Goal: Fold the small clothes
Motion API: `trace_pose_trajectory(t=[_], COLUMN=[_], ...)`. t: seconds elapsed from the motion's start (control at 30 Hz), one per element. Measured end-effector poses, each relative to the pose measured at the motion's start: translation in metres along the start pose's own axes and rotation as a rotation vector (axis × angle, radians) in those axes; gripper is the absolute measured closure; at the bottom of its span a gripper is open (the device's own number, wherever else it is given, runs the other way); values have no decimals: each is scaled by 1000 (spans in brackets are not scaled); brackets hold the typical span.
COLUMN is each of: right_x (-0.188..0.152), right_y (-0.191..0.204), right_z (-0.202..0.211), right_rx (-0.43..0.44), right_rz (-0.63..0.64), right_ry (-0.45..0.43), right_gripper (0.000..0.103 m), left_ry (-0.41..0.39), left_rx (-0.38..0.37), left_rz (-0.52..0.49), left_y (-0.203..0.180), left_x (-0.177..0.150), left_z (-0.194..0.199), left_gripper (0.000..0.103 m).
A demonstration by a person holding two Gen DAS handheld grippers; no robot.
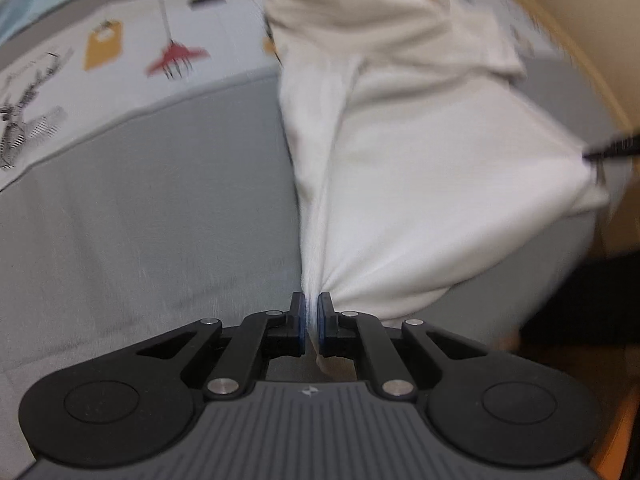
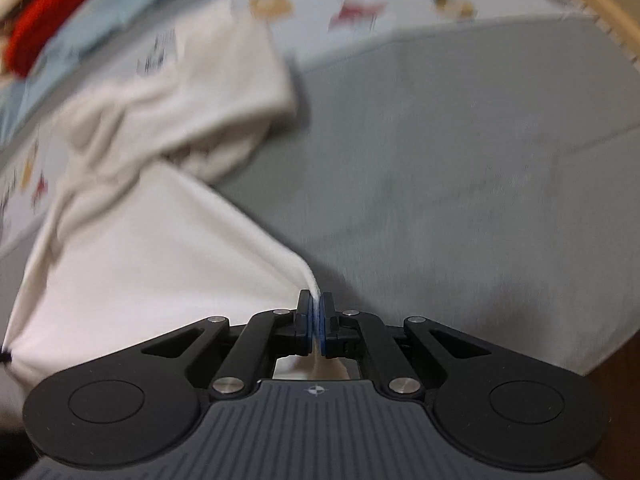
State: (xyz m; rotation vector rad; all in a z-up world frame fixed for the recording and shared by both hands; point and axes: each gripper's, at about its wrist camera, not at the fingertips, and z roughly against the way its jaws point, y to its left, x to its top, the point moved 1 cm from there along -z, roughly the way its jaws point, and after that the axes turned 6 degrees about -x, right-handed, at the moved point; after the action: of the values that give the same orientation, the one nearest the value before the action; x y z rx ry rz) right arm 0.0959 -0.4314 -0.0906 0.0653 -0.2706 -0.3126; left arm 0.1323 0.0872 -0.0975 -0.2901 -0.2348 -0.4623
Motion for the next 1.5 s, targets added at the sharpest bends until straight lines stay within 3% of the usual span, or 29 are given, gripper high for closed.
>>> trace_pose_trajectory(t=[0.07, 0.17, 0.23, 0.27, 0.33, 0.37, 0.6, 0.77, 0.87, 0.93, 1.0, 1.07, 1.13, 1.23, 1.5], right_x=[-2, 7, 18, 23, 33, 38, 52, 63, 75, 83, 88, 91, 95, 101, 111], right_y=[6, 12, 5, 2, -1, 0, 6, 17, 41, 61, 79, 100, 122, 153, 201], right_z=[-1, 15, 27, 32, 36, 34, -22, -51, -49, -42, -30, -17, -7, -5, -6], right_rx=[-30, -66, -26, -4, 45, 68, 221, 273, 265, 291, 382, 535, 666, 799, 864], right_rz=[33, 17, -93, -145, -231, -256, -468, -571, -477, -392, -336, -272, -179, -68, 57], right_ry=[1, -127, -222, -270, -353, -372, -297, -277, -358, -439, -519, -578, -601, -573, -514], right_gripper=[100, 97, 84, 72, 59, 57, 56, 59, 94, 99, 100, 100, 100, 100, 101], left_ry=[51, 43, -31, -72, -165, -207, -423, -495, -515, -537, -541, -559, -585, -620, -668], left_rx=[13, 39, 64, 78, 93, 107, 146, 127, 91, 66, 40, 5, -28, -58, -179], left_rz=[-45, -33, -3, 8, 33, 45, 28, -64, -86, -91, -93, -99, -114, -133, -68], left_y=[-4, -1, 3, 5, 7, 6, -21, -59, -78, -87, -95, -102, -107, -108, -81], left_x=[-4, 0, 9, 14, 25, 33, 79, 112, 127, 137, 148, 161, 169, 181, 201], left_z=[-6, -7, 1, 6, 16, 18, 20, 7, -2, -10, -18, -24, -29, -36, -27], left_gripper=[97, 94, 93, 89, 86, 84, 84, 83, 78, 74, 69, 65, 58, 56, 56])
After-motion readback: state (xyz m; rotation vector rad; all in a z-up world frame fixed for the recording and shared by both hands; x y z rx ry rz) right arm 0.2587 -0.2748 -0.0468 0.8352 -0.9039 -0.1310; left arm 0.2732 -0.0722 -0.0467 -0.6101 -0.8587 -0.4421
